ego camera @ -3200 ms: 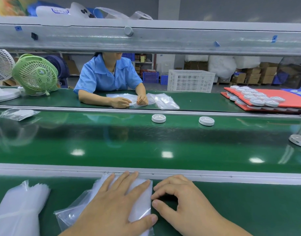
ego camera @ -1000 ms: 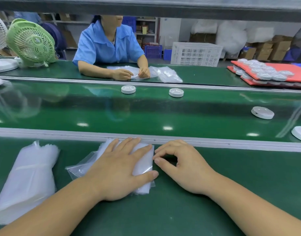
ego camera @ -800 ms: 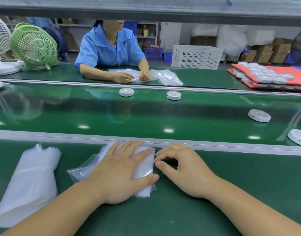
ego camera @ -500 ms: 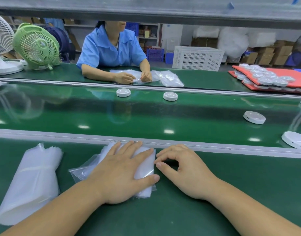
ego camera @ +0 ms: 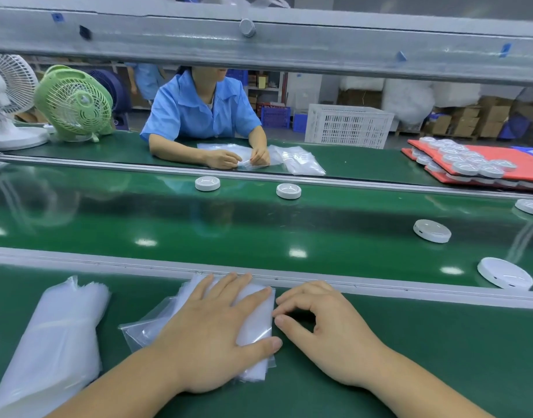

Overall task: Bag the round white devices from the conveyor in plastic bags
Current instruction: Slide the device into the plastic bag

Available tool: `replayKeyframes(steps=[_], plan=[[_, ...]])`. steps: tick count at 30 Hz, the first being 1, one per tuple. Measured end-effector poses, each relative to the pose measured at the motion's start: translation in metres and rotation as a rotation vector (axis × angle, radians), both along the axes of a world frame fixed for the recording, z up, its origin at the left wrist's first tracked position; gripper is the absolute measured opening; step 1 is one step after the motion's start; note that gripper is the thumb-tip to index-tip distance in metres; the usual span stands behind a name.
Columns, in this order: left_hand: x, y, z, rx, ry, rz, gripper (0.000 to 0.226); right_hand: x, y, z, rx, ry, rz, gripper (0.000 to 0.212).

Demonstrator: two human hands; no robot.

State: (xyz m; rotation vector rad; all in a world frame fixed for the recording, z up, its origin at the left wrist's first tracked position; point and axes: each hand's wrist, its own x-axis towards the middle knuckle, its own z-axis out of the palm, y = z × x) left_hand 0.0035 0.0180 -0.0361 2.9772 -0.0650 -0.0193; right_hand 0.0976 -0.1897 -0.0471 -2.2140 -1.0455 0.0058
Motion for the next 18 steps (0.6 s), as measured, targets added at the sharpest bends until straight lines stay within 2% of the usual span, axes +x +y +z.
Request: replayKeyframes(steps=[18], plan=[[0.0002, 0.0013, -0.0019, 0.019, -0.006, -0.013, 0.084, -0.0014, 0.0004, 0.0003, -0.017, 0.006, -0.002, 0.026]])
